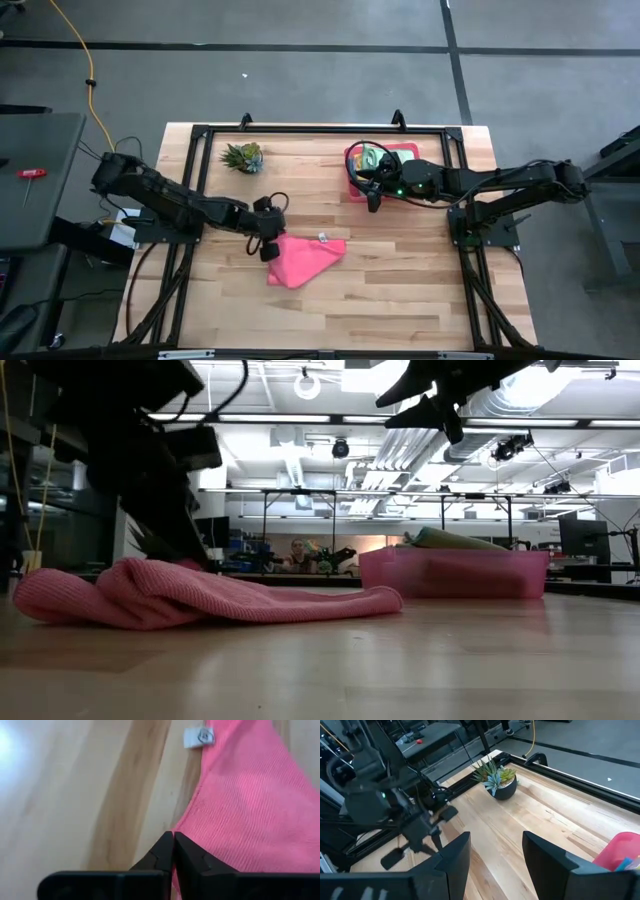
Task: Fold microfiber towels
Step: Fold the pink microfiber cloth
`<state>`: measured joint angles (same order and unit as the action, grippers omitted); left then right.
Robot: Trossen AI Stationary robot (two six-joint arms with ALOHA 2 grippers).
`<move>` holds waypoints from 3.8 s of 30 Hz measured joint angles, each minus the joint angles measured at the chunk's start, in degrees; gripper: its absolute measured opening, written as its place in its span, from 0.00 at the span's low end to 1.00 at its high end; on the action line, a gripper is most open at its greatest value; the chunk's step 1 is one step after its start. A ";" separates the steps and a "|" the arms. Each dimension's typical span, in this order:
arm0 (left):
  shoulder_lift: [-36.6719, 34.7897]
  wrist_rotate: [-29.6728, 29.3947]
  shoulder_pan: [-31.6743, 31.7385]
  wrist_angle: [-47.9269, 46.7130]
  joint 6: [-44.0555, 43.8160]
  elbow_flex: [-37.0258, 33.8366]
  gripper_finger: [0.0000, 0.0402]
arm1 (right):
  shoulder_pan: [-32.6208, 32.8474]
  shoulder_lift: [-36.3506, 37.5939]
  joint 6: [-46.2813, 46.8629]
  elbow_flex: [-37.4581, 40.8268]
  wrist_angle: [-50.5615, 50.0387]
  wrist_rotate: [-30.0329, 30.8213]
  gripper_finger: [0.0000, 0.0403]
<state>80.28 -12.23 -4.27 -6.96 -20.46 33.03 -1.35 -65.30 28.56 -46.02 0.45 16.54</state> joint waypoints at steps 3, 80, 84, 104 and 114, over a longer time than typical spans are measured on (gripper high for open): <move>-3.06 -0.17 1.17 -1.31 1.60 1.01 0.00 | 0.01 0.00 0.00 0.00 -0.24 0.00 0.43; -10.55 -16.60 -14.57 -33.53 18.33 33.40 0.00 | 8.93 -32.00 -24.56 -0.02 5.05 -15.50 0.30; -10.55 -16.72 -14.56 -33.53 17.94 33.40 0.00 | 8.93 -32.00 -24.54 -0.02 5.03 -15.50 0.13; -10.55 -16.96 -14.57 -33.53 17.61 33.38 0.00 | 8.86 -31.78 -20.88 -0.02 4.98 -17.03 0.00; -10.55 -16.95 -14.58 -33.95 17.61 33.38 0.00 | 8.86 -31.78 -20.90 -0.02 4.98 -17.03 0.00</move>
<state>69.73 -29.18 -18.85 -40.91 -2.85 66.41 7.51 -97.08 7.66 -46.04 5.43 -0.49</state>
